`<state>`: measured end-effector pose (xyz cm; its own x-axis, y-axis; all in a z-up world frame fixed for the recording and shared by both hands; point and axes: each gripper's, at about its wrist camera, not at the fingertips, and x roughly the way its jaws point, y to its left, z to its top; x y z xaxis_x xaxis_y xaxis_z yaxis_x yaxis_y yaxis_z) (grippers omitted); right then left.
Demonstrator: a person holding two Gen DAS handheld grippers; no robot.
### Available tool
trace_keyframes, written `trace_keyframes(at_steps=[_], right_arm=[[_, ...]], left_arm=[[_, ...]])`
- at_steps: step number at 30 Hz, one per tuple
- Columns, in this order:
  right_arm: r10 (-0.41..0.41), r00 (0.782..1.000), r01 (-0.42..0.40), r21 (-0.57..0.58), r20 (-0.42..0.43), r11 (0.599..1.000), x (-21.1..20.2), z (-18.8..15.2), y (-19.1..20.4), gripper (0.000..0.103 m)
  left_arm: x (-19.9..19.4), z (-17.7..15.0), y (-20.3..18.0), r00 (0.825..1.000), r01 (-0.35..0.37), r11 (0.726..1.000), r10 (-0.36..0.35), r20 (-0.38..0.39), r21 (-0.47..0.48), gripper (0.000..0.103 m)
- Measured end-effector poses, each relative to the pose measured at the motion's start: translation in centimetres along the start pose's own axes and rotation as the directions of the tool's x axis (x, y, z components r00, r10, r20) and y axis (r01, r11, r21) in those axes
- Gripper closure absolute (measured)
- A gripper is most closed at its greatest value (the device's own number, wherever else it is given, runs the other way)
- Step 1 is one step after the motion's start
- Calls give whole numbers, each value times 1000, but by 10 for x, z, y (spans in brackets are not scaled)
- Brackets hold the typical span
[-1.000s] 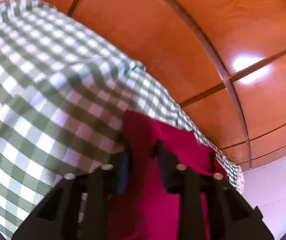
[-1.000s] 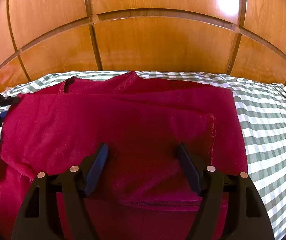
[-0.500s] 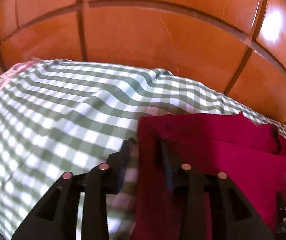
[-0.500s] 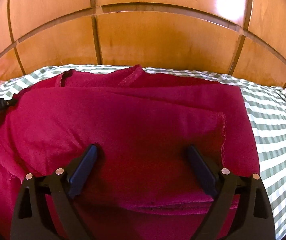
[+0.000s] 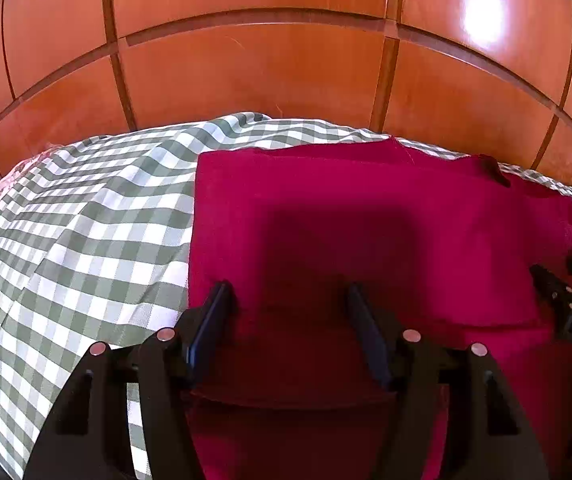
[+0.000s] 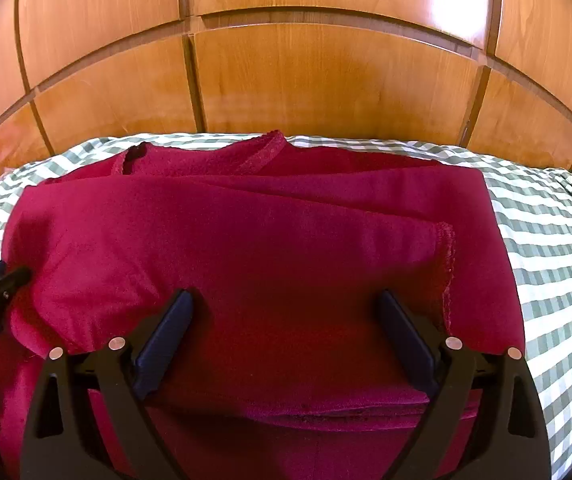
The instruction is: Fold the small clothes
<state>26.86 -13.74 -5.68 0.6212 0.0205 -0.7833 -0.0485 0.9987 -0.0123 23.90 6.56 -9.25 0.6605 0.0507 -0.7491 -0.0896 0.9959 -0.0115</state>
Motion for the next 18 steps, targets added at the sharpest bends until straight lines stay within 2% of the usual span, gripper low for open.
trace_keyframes(at_steps=[6,8,14,18], right_arm=[[12,1000,-12,7,-1,1000,1,0,-2,9],[13,1000,-13,7,-1,1000,1,0,-1,9],[12,1000,-12,6,-3,1000,0,0,-1,8],[-10,1000,10,0,-10,1000,-3,2,0,4]], left_arm=[[-11,-4,1,1000,-11,1000,12,15,-19,42],[-17,-4,5,1000,-2,999,3,17,-35,39],[-47,-15,16,999,25,996,-23,25,-86,36],[-67,-26,21,999,27,994,-24,32,-103,35]])
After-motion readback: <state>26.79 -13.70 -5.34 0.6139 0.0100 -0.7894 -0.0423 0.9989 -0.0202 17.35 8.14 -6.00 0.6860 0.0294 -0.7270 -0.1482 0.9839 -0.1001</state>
